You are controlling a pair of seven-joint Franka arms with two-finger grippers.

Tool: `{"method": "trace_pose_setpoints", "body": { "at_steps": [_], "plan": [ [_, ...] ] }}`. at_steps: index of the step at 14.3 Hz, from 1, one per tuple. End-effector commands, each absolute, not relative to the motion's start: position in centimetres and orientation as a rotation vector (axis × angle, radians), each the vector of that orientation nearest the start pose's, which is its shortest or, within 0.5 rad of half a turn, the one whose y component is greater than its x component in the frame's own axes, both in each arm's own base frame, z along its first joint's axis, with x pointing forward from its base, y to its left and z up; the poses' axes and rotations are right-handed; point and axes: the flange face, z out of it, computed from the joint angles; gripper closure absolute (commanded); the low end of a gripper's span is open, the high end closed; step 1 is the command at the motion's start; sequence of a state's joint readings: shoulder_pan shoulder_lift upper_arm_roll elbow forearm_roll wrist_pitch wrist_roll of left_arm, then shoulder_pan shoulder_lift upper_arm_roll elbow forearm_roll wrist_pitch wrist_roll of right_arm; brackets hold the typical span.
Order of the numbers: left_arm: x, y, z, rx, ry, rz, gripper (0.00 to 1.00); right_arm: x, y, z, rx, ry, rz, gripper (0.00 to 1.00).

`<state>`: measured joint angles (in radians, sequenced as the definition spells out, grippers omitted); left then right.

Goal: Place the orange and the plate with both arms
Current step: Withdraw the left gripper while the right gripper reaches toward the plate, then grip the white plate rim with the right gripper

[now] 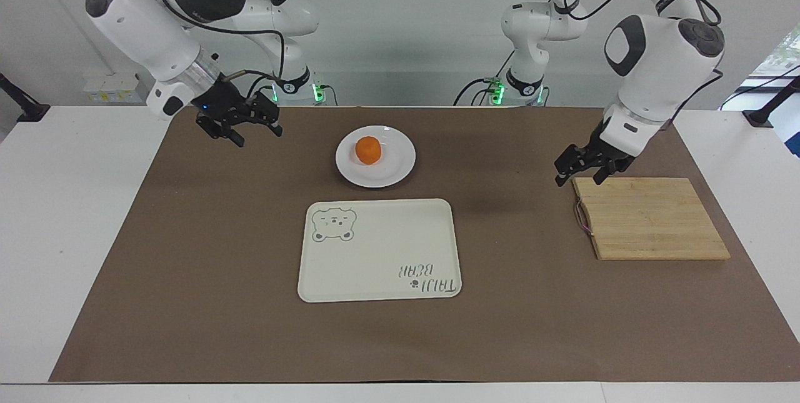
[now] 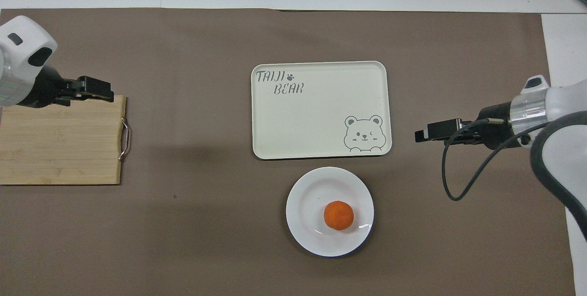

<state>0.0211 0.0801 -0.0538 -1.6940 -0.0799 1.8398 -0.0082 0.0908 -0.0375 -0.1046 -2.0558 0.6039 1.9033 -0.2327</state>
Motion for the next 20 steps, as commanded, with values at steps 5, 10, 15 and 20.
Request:
{"method": "trace_pose_setpoints", "body": {
  "at_steps": [5,10,15,20],
  "plan": [
    [54.5,-3.2,61.7,-3.121,0.001,-0.031,0.00,47.5,6.6,35.5,-2.351,0.031,0.035,0.00],
    [54.1,-4.7,62.8,-3.167,0.038,-0.019,0.00,43.7,6.6,28.6,-2.241,0.044,-0.007,0.00],
    [54.3,-4.9,63.4,-3.169,0.039,0.059,0.00,41.6,6.9,26.4,-2.203,0.097,0.026,0.00],
    [54.1,-4.1,63.4,-3.174,0.013,0.069,0.00,39.5,9.3,24.5,-2.167,0.131,0.059,0.00]
  ]
}}
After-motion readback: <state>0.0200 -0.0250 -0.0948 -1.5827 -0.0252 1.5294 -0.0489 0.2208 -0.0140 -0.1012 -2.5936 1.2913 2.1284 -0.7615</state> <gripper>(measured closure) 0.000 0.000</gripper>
